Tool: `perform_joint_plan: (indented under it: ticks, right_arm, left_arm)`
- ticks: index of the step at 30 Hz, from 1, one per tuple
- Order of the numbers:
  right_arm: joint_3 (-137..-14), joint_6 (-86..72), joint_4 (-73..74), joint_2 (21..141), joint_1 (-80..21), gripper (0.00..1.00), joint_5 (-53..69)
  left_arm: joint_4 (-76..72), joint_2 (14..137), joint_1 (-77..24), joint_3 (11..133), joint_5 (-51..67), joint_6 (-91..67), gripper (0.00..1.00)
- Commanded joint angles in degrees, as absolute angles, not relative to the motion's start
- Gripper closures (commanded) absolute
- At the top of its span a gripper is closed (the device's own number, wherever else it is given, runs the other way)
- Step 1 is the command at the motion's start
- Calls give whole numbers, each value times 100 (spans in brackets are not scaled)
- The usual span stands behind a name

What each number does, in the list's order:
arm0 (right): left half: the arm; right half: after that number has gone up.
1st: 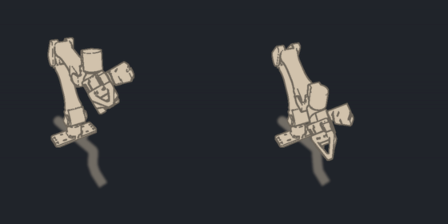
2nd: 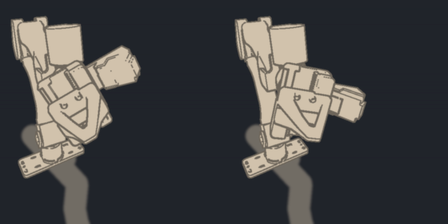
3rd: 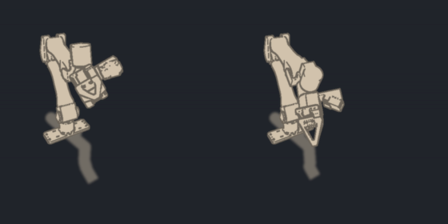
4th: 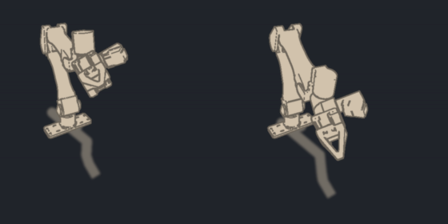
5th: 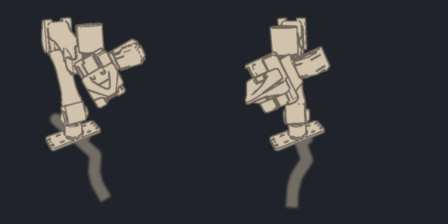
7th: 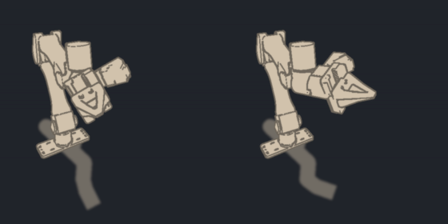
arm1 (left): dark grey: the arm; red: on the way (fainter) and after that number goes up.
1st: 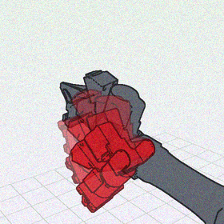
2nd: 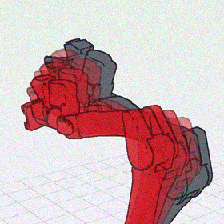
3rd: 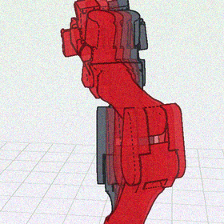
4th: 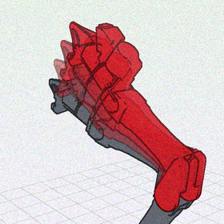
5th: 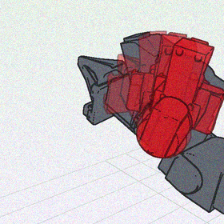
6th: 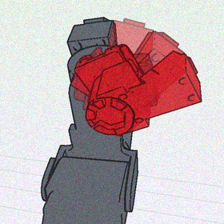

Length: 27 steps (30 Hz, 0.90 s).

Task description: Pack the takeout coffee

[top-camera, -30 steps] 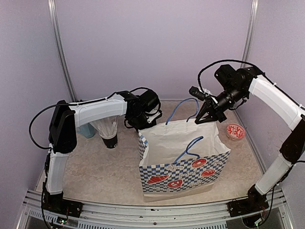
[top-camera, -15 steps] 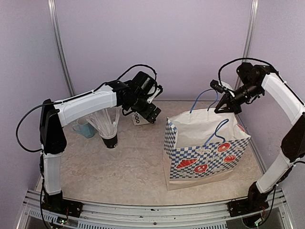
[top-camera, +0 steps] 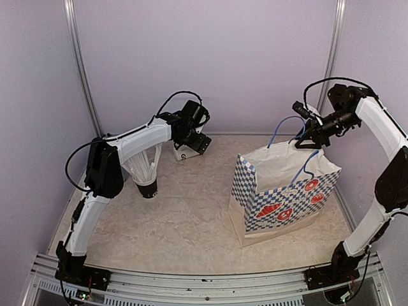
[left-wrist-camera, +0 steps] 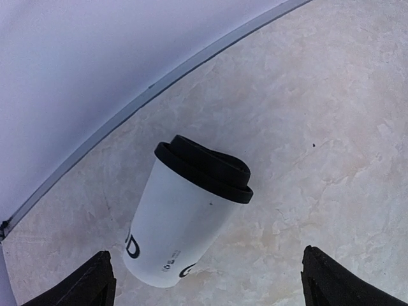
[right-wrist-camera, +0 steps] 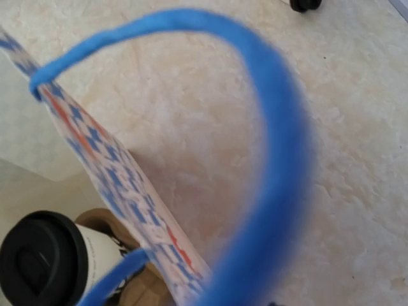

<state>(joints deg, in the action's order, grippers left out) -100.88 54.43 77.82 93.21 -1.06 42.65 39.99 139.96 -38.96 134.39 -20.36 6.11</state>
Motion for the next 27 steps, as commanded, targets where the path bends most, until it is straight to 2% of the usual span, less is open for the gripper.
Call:
perform_joint_plan:
  ticks: [1, 12, 18, 27]
  right_arm:
    - [-10042, 5423, 7758, 9124, -105, 57, 4571]
    - [-9958, 5414, 7754, 9002, -106, 54, 4641]
    - [-9951, 5410, 7752, 9042, -107, 54, 4670]
    - [-9891, 5405, 7714, 9046, -111, 50, 4789]
  left_arm:
    - [3955, 14409, -3769, 13789, -1607, 190, 1]
    - [3793, 14820, -3630, 13789, -1394, -48, 1]
    - [3585, 14868, -3595, 13703, -1644, -18, 1]
    - [2359, 14502, -3558, 13299, -2417, 278, 1]
